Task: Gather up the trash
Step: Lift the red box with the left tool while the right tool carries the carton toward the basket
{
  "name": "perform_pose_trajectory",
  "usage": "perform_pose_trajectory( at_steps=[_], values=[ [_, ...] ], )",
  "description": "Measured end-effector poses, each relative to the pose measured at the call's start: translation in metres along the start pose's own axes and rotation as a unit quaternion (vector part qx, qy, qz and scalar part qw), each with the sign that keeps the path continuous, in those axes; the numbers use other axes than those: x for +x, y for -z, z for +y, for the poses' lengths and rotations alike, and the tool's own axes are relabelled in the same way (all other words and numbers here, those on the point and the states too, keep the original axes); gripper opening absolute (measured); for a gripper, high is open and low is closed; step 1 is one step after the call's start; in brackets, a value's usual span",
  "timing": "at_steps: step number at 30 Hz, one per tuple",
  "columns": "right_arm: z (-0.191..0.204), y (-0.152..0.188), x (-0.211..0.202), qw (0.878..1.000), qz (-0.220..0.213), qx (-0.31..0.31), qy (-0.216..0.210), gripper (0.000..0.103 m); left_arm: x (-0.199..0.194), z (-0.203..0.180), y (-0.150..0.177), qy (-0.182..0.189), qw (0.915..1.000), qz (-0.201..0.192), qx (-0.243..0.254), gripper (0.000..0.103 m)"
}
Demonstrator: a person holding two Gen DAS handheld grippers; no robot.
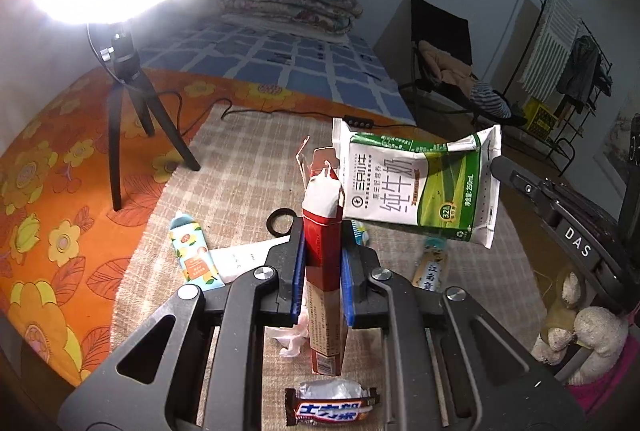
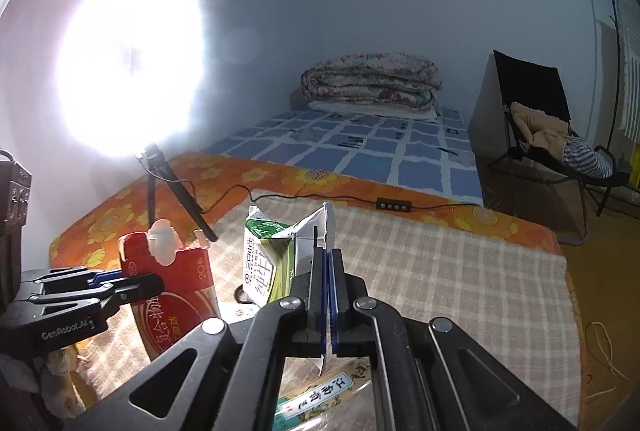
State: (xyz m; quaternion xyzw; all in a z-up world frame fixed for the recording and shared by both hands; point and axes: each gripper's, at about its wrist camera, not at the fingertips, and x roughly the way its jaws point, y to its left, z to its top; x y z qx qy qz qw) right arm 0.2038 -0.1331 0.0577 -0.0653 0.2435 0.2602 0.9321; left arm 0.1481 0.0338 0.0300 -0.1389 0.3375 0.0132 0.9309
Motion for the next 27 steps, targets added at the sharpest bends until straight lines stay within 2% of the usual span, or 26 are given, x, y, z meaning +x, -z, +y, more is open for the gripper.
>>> perform_pose_trajectory(
  at_steps=[9,15,22,27],
  values=[
    [0.009,0.01,-0.057,1.0,-0.006,-0.007,-0.022,0.0,-0.064,0.002,0.009,0.007,0.9996,-0.026,0.011,0.013],
    [0.029,0.036,-0.101,0.999,-0.001,-0.029,-0.04,0.0,-0.11,0.007,0.022,0.017,0.9988,-0.043,0.016,0.013],
    [0.043,0.082,-0.141,0.996,0.038,-0.037,-0.069,0.0,-0.142,0.01,0.054,0.031,0.9986,-0.034,0.025,0.013],
    [0.046,0.113,-0.157,0.993,0.074,-0.026,-0.088,0.0,-0.15,0.005,0.082,0.044,0.9986,-0.011,0.029,0.013]
  ],
)
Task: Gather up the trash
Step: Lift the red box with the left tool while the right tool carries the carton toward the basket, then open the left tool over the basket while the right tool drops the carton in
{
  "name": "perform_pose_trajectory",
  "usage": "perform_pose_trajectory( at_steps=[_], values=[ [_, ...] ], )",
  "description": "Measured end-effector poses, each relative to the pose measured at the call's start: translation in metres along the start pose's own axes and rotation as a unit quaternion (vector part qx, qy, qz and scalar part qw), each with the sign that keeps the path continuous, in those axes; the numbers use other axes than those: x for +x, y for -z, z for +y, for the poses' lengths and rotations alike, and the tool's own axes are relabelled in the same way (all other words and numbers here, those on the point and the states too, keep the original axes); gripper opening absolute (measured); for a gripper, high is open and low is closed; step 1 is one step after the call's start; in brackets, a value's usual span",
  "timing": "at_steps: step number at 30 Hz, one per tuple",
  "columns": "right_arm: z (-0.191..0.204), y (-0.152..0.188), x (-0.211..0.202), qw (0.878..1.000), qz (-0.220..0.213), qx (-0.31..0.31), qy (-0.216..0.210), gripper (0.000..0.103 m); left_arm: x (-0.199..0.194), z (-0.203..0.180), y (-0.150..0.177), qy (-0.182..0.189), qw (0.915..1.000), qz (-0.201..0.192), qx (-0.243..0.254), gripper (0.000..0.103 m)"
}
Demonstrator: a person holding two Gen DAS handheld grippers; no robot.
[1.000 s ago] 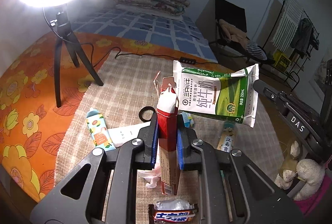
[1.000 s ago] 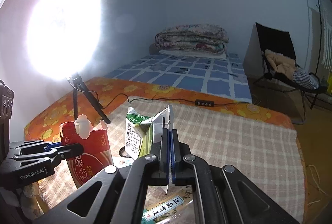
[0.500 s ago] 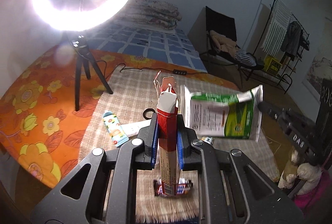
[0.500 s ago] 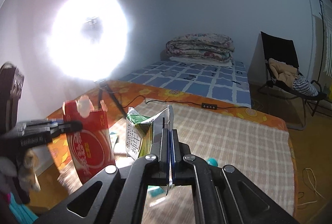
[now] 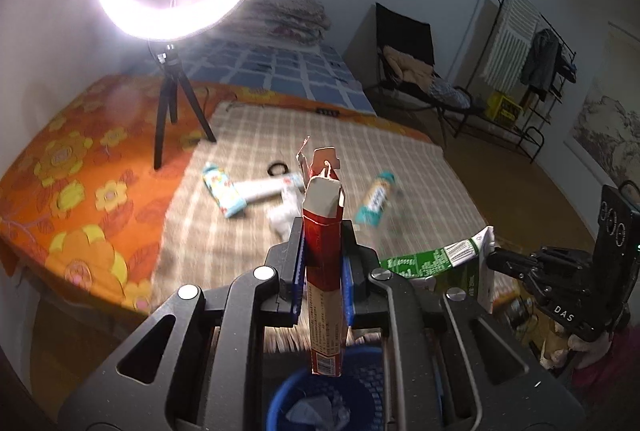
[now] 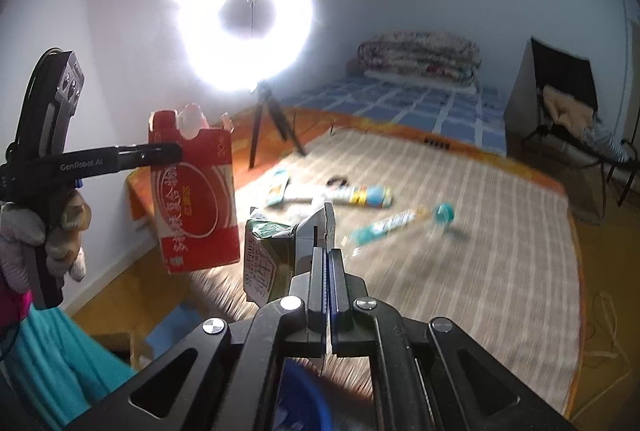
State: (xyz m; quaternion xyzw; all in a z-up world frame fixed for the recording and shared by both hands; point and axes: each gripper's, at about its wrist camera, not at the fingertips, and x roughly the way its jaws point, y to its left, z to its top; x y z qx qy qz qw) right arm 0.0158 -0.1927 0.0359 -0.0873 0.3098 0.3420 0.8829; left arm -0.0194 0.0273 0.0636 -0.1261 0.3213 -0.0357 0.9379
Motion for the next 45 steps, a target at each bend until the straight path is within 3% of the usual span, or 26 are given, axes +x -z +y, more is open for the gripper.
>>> perform_pose_trajectory(
  at_steps=[14,24,38,39,40,42,45],
  values=[
    [0.032,0.077,0.006,0.996,0.084,-0.019,-0.02,0.0,0.006,-0.005,0.082,0.008,0.9969,0.078,0.009,0.013],
    [0.047,0.124,0.039,0.986,0.158,-0.027,-0.036,0.0,0.04,-0.013,0.143,0.002,0.9856,0.166,0.032,0.013],
    [0.04,0.152,0.064,0.975,0.216,-0.003,-0.046,0.002,0.069,-0.015,0.181,-0.01,0.9697,0.239,0.05,0.015],
    [0.04,0.154,0.066,0.975,0.219,-0.003,-0.045,0.007,0.071,-0.015,0.182,-0.013,0.969,0.241,0.052,0.016],
    [0.04,0.154,0.067,0.974,0.22,-0.002,-0.044,0.022,0.072,-0.015,0.183,-0.015,0.9679,0.245,0.053,0.017],
    [0.039,0.154,0.068,0.975,0.218,-0.002,-0.041,0.035,0.074,-0.014,0.184,-0.017,0.967,0.249,0.053,0.017],
    [0.037,0.155,0.069,0.975,0.218,0.002,-0.037,0.042,0.074,-0.014,0.184,-0.017,0.9669,0.249,0.054,0.019]
  ],
)
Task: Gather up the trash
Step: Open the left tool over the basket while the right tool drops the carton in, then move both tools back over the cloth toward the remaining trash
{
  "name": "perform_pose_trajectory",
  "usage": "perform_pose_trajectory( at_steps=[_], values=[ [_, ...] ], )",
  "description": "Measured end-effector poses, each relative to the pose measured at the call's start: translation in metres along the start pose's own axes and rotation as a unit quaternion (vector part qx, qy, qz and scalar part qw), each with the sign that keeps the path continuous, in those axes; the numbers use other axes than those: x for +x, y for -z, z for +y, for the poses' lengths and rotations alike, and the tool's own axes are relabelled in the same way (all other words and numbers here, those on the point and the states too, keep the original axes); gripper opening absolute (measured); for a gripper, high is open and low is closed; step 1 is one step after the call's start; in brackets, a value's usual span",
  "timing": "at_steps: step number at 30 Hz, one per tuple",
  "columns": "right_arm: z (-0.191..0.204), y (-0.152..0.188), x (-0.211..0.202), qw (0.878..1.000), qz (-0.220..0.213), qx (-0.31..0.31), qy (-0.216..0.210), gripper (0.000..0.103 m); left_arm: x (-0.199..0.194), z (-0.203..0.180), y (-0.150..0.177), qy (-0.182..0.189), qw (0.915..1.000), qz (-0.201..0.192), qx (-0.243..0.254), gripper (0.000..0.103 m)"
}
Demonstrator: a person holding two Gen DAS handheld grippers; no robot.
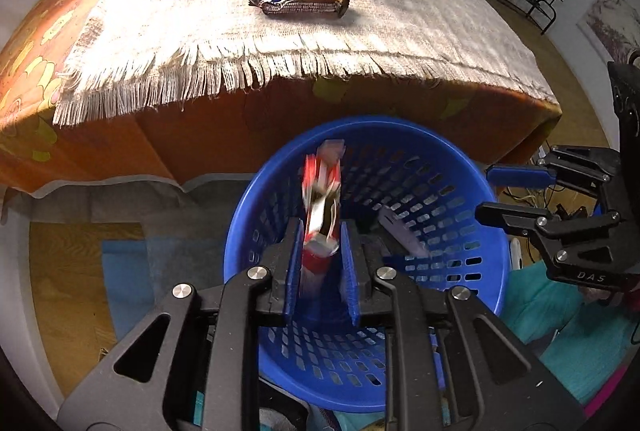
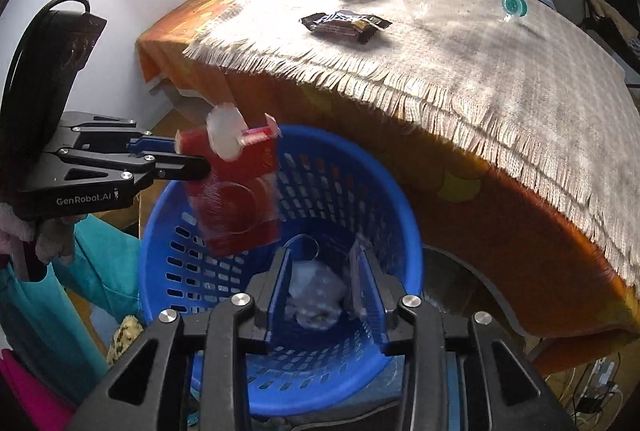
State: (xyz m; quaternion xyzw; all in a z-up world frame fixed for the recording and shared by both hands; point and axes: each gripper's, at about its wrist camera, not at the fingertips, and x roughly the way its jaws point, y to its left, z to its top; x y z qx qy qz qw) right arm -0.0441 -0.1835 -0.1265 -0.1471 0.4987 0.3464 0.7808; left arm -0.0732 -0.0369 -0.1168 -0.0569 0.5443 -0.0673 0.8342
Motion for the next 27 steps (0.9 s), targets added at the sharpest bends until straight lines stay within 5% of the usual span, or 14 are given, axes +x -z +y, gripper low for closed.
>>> perform_pose_trajectory(
  at_steps=[2,4,5,13,16,27],
  values=[
    [-0.002,0.0,0.0,1.0,-0.002,0.003,0.005,0.052,-0.001,0.0,-0.001,-0.002,1.0,-0.001,0.001,0.024],
    [-0.003,0.0,0.0,1.0,-0.003,0.005,0.009,0.06,0.0,-0.003,-0.002,-0.007,1.0,-0.004,0.002,0.045],
    [-0.003,0.0,0.0,1.0,-0.003,0.006,0.01,0.06,-0.001,-0.003,-0.002,-0.009,0.9999,-0.008,0.002,0.048],
    [-0.004,-0.003,-0.001,1.0,-0.008,0.006,0.025,0.082,-0.003,0.0,-0.007,-0.015,0.9998,-0.014,0.002,0.054],
    [-0.005,-0.006,-0.003,0.999,-0.013,0.007,0.03,0.085,-0.005,0.004,-0.01,-0.016,0.9997,-0.02,-0.006,0.062],
    [-0.021,-0.03,-0.019,0.997,-0.043,0.03,0.051,0.096,-0.019,0.012,-0.047,-0.014,0.9985,-0.048,-0.021,0.062]
  ],
)
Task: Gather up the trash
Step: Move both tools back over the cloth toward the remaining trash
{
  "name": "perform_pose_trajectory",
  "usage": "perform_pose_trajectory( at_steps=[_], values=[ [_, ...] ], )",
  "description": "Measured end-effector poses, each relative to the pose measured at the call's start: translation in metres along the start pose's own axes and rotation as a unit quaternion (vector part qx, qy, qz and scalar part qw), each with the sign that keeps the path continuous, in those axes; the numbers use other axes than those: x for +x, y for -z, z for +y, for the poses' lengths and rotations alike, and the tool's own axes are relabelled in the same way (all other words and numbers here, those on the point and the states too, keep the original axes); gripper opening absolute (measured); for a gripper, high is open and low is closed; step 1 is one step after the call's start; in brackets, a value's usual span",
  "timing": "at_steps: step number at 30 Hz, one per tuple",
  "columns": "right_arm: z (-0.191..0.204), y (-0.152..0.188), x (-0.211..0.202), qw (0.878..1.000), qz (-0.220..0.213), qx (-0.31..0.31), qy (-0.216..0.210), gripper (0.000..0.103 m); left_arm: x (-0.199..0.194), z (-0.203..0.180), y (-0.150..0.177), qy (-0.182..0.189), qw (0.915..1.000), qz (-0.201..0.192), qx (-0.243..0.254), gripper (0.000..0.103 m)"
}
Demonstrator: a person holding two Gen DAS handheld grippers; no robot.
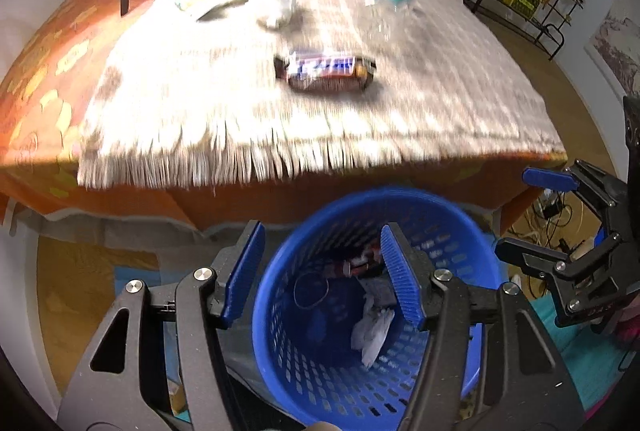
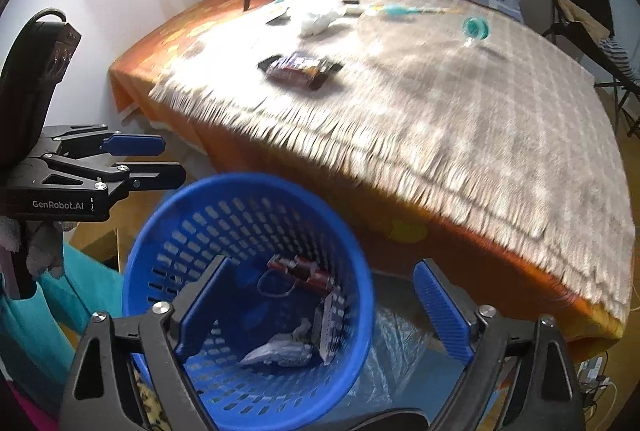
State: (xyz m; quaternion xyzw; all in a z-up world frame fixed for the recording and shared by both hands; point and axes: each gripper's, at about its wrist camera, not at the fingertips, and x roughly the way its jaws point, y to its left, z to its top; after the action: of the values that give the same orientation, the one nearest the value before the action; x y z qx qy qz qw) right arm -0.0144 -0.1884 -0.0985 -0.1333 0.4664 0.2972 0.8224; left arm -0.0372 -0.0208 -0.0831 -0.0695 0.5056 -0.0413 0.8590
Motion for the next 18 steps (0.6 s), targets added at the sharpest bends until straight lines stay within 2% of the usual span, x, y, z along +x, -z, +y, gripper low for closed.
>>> perform_pose_trajectory(
  at_steps=[11,13,18],
  values=[
    [-0.039,-0.051,-0.017,0.998,-0.046,0.05,0.016,0.096,-0.001,0.008,-0.052,-0.002,0.9997,-0.025,-0.001,0.062],
    [-0.047,-0.062,-0.017,0.997,-0.051,0.059,0.018,0.103,0.001,0.011,-0.063,-0.004,0.9995,-0.03,-0.003,0.062],
    [-0.066,-0.092,-0.016,0.994,-0.068,0.086,0.02,0.103,0.005,0.017,-0.092,-0.006,0.999,-0.043,-0.007,0.062]
  ],
)
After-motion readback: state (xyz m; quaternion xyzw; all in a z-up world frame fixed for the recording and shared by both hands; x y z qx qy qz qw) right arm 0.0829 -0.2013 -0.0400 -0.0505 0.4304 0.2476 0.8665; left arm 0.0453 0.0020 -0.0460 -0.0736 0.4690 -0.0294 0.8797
